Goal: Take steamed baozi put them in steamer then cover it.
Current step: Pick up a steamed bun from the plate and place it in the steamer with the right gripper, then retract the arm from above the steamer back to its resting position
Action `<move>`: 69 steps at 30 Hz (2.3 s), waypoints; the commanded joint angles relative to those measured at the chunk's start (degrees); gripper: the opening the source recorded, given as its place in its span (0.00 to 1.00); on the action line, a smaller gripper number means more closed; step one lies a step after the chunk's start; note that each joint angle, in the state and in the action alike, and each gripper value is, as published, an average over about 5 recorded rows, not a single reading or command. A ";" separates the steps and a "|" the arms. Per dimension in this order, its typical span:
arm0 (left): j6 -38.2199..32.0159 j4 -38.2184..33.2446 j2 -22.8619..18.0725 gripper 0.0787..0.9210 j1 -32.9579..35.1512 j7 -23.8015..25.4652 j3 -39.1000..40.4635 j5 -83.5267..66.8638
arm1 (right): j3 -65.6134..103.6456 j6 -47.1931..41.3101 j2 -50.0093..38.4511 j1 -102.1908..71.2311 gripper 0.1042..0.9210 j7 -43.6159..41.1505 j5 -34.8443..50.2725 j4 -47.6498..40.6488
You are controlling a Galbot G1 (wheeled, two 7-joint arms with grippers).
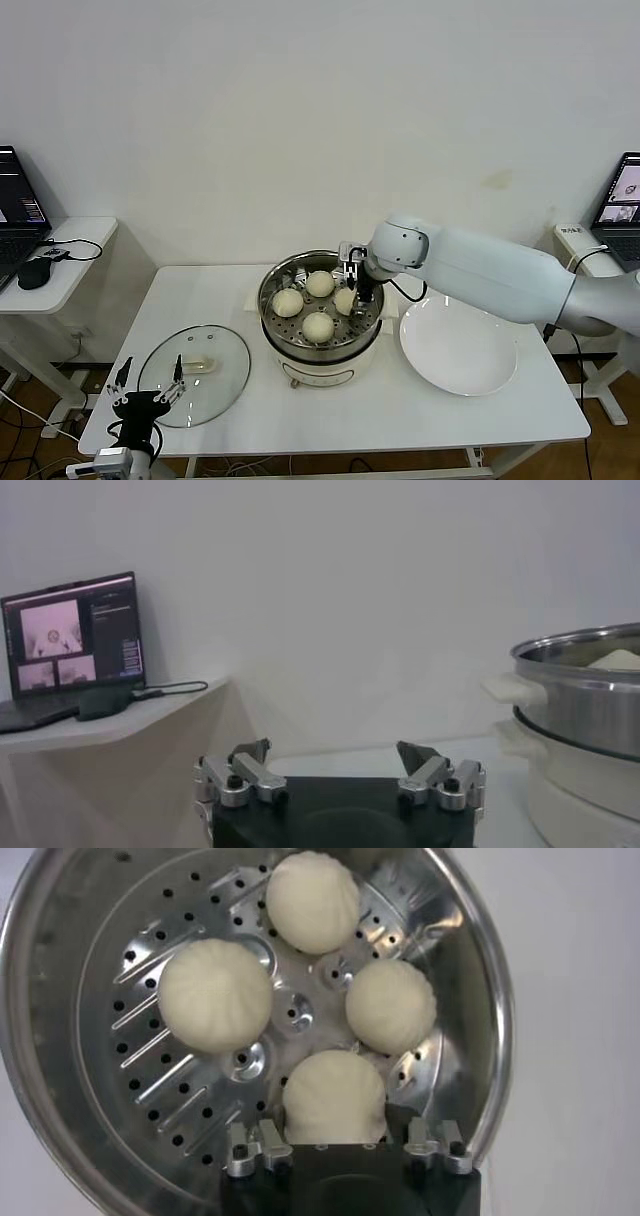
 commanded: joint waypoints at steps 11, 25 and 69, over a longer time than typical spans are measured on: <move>-0.03 -0.44 0.23 0.88 0.25 0.09 -0.47 -0.41 | 11.98 5.04 -21.80 -4.62 0.88 22.74 8.99 21.02; -0.47 -0.57 -0.41 0.88 0.36 -0.24 0.77 1.45 | 83.51 42.59 -19.20 -82.00 0.88 38.88 1.89 29.66; -12.35 23.03 10.74 0.88 -8.59 -4.16 -1.40 80.39 | 114.24 62.07 29.09 -113.33 0.88 40.26 -16.39 26.64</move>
